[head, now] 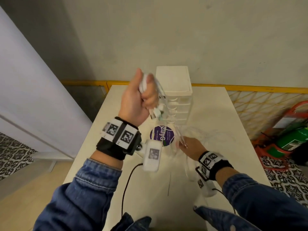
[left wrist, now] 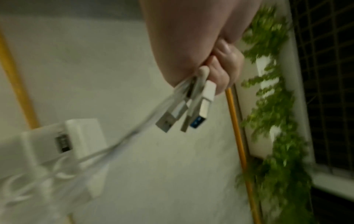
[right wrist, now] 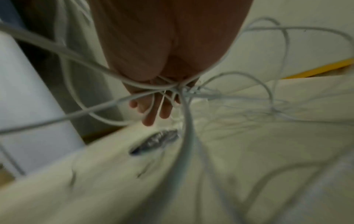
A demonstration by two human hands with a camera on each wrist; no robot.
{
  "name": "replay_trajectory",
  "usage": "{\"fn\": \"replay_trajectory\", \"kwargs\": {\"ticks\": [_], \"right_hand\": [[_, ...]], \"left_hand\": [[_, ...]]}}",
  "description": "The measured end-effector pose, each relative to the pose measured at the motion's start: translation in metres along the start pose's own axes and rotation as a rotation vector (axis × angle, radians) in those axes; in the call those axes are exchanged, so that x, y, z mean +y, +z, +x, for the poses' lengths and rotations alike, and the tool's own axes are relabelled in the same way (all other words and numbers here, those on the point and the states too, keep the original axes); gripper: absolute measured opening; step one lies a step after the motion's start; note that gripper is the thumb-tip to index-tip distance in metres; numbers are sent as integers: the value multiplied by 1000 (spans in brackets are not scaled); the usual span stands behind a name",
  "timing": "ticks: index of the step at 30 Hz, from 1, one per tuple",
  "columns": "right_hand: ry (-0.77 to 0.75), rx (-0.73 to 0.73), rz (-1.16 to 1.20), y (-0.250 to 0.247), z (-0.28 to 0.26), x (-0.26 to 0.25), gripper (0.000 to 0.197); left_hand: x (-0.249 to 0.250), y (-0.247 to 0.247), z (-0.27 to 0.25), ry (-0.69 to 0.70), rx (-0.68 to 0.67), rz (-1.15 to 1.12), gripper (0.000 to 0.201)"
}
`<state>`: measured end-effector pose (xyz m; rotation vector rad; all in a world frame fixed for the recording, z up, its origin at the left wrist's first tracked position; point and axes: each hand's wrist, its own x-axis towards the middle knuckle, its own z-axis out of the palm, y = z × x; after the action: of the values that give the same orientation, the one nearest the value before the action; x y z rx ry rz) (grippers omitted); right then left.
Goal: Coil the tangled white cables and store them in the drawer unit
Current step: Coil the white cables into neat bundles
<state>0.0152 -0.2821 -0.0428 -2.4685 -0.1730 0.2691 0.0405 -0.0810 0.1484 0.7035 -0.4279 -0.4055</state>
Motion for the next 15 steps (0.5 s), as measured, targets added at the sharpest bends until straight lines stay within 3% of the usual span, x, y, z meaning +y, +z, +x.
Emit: {"fn": "replay_trajectory", "kwargs": {"ticks": [3, 6, 8, 10, 12, 13, 15], "right_hand": [[21, -39, 34, 6, -8, 14, 15], [19, -53, 289, -11, -6, -5, 66], [-49, 39, 417, -29, -2, -20, 79], [-83, 281, 429, -50, 3, -35, 71], [-12, 521, 359, -72, 4, -49, 58], [40, 585, 286, -81, 5, -56, 47], [143, 549, 11, -95, 3, -70, 17]], "left_hand": [[16, 1, 6, 110, 65, -30, 43], [3, 2, 7, 38, 151, 149, 43], [-8, 3, 7, -34, 164, 226, 42], [-14, 1, 4, -96, 172, 280, 42], [-17, -1, 2, -152, 177, 332, 43], [-17, -2, 1, -177, 176, 359, 43], [-19, -2, -1, -230, 168, 420, 44]]}}
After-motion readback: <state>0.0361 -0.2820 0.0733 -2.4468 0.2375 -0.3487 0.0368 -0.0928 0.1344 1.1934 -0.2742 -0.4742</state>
